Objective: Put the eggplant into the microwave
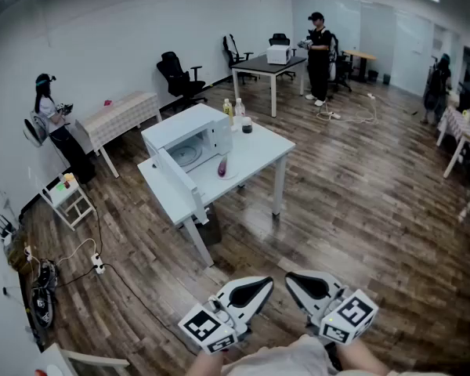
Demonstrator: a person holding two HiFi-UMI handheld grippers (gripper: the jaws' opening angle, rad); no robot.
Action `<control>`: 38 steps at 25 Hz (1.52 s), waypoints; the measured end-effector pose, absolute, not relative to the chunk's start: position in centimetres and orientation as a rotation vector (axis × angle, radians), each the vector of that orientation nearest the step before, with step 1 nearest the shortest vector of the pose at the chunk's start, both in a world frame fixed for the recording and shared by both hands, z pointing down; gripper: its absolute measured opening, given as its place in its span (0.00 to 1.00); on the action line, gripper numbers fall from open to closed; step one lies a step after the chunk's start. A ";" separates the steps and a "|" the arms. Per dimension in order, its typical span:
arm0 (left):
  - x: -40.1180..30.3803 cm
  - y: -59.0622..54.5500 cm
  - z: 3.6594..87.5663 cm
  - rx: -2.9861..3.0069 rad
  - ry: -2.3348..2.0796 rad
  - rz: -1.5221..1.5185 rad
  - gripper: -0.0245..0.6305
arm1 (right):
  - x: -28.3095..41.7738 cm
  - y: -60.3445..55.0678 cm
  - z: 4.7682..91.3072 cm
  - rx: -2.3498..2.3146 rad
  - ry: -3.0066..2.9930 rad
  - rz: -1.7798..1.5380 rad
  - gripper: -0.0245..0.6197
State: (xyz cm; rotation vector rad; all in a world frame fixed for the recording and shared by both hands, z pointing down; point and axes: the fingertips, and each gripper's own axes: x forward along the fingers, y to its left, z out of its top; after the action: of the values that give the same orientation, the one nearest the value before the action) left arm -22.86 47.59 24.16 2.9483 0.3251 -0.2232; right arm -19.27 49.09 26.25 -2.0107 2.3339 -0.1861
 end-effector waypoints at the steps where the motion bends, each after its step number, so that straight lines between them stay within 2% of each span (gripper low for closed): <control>1: -22.8 47.6 24.2 2.948 0.328 -0.221 0.04 | -19.3 49.0 26.1 -2.006 2.330 -0.185 0.10; 38: -22.9 43.4 26.1 2.882 0.238 -0.204 0.04 | -19.8 44.8 27.6 -1.938 2.394 -0.250 0.10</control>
State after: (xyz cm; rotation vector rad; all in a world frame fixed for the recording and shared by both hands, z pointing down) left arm -22.87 43.42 26.14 2.8817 0.2377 -0.2038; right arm -19.82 44.83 27.59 -1.9381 2.3942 -0.2497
